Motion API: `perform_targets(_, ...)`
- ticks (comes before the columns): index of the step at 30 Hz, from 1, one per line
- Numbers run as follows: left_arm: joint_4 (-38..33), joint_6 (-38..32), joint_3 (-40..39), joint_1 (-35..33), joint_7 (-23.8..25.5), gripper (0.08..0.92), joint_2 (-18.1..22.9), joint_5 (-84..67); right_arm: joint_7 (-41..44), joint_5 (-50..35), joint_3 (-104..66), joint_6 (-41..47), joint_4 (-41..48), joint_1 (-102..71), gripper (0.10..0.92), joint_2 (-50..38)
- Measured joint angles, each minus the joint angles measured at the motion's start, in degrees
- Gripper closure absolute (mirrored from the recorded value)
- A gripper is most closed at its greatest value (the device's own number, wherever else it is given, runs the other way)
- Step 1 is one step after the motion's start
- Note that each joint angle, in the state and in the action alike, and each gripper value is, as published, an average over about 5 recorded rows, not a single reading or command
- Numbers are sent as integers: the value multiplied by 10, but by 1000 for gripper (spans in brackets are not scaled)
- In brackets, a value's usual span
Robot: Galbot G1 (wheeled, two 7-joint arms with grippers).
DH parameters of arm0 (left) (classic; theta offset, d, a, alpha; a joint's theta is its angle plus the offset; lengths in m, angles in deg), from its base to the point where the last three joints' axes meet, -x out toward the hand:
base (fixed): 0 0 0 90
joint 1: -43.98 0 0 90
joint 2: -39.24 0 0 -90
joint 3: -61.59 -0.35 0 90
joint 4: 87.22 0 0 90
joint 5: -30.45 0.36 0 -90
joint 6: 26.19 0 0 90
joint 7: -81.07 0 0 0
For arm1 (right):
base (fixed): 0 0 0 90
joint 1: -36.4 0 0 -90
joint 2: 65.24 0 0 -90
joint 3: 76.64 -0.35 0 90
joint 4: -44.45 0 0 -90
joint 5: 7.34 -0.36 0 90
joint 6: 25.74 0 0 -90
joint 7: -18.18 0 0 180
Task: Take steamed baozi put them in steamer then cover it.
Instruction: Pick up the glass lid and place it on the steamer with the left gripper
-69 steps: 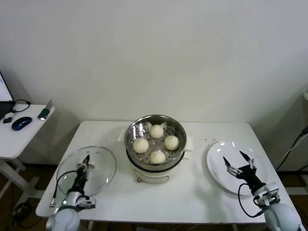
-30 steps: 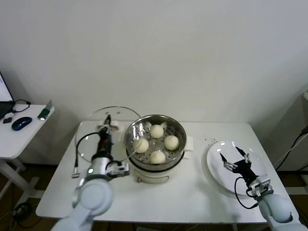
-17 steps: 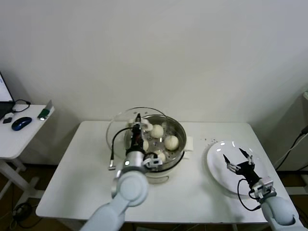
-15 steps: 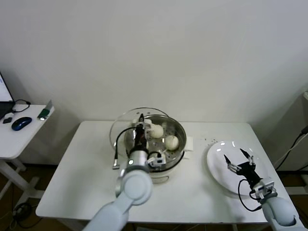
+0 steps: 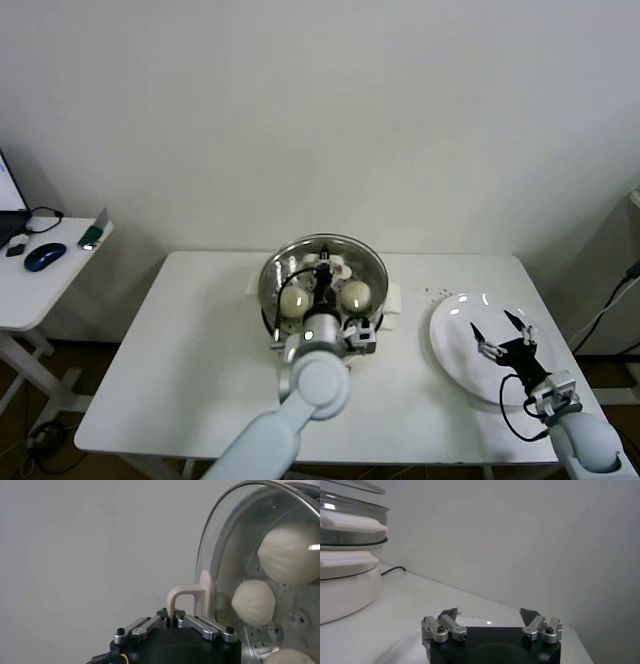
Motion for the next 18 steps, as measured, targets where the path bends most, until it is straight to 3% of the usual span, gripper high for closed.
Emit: perform_targets(18, 43, 0, -3, 11, -12, 850, 5, 1, 7, 9, -2, -4, 4, 2, 203, 8)
